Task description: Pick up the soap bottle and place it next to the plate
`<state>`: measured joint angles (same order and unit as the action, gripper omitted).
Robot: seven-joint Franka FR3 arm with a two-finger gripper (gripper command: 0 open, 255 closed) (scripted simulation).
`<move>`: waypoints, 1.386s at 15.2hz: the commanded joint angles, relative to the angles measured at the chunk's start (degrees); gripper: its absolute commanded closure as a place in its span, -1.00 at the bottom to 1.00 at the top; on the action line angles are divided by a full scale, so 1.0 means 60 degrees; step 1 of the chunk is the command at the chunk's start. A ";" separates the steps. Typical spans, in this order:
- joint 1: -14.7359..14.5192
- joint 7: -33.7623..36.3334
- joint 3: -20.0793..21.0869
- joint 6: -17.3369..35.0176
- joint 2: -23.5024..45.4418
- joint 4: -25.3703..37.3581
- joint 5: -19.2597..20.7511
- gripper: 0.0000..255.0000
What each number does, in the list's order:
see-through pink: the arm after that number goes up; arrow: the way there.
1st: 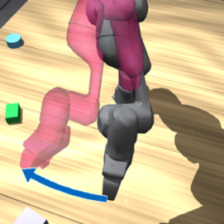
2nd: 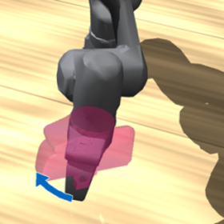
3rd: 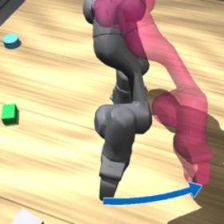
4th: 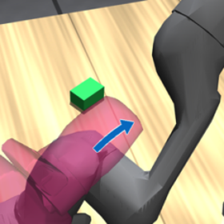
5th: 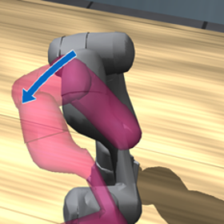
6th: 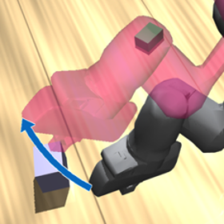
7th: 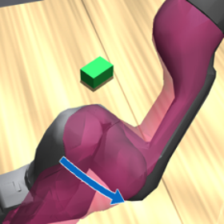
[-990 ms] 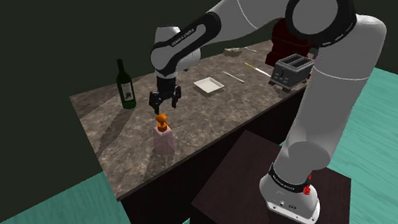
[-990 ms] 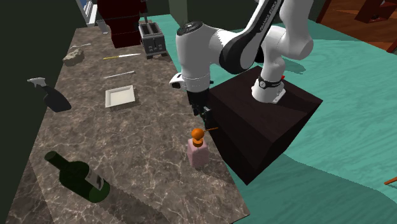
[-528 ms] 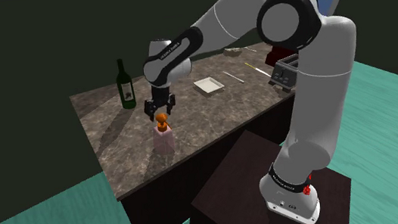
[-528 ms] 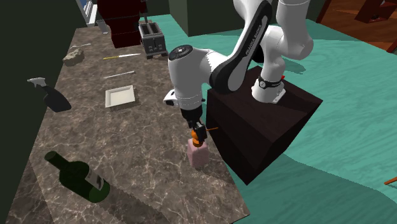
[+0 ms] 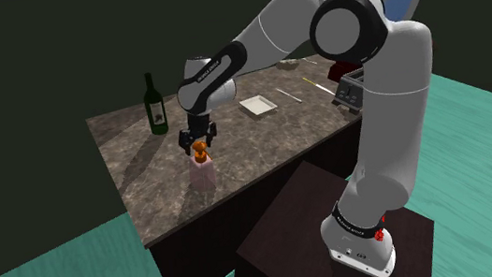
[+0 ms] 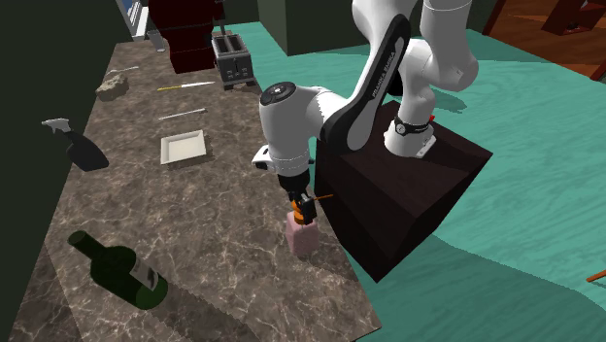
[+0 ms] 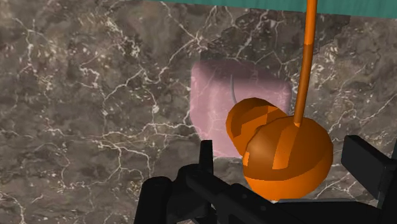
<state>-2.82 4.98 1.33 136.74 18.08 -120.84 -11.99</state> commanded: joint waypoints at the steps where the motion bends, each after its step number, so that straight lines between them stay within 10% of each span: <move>1: -0.0001 0.0000 0.0001 0.0007 0.0006 0.0001 -0.0001 -1.00; 3: 0.0000 0.0000 0.0001 0.0005 0.0005 0.0001 -0.0001 -1.00; 4: 0.0000 0.0000 0.0001 0.0005 0.0005 0.0001 -0.0001 1.00; 21: -0.0010 0.0189 -0.0046 -0.0861 -0.0691 0.0181 0.0135 1.00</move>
<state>-2.88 5.98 1.09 132.34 14.60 -119.84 -11.29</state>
